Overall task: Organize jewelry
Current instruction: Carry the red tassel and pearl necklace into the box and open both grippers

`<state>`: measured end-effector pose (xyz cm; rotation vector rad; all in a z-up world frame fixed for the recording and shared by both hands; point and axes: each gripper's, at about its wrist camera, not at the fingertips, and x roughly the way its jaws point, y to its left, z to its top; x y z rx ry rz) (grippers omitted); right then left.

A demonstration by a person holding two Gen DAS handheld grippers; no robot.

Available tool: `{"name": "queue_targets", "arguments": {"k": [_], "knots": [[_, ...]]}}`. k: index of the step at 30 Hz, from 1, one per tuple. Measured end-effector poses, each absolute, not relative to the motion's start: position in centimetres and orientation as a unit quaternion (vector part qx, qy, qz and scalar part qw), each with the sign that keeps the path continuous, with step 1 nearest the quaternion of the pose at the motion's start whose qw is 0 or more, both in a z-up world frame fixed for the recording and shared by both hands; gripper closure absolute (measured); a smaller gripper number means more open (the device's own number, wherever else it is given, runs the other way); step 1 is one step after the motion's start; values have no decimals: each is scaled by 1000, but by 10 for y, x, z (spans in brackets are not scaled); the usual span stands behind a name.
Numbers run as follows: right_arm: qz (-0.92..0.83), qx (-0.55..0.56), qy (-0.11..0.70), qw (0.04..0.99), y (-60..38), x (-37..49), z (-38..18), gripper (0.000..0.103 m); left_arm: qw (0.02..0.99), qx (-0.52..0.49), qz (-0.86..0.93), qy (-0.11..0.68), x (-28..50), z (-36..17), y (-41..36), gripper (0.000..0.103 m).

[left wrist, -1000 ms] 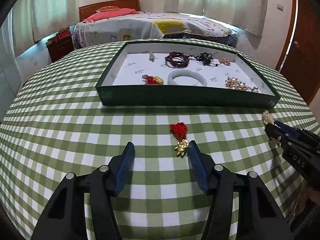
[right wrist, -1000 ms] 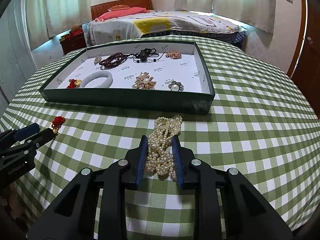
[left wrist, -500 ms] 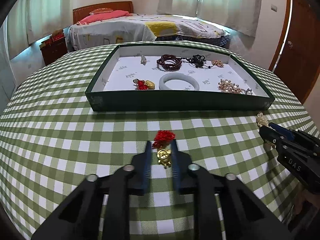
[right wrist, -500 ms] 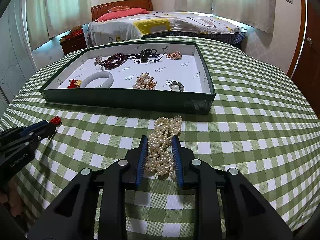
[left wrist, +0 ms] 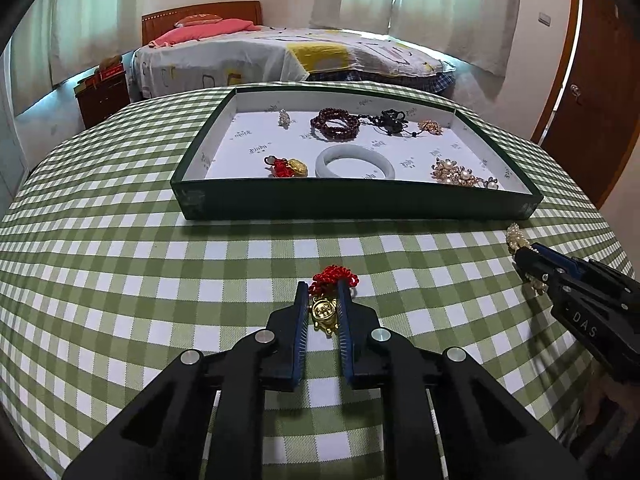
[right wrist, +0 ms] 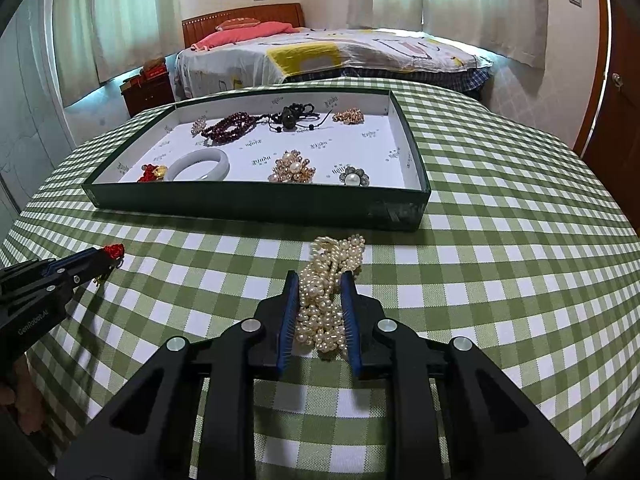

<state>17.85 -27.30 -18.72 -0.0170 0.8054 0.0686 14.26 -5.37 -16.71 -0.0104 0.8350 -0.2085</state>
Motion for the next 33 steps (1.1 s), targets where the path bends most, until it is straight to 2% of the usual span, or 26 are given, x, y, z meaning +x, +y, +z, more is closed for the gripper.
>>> {"name": "queue_targets", "arguments": {"k": [1,33], "knots": [[34,-9,390,920,-272,179,-186,88,909,-5,-101,405,143,-167,-54,89],[44,2,361,931,-270,165,-168,89,919,-12,-96,382,140,-149,-43,89]]}}
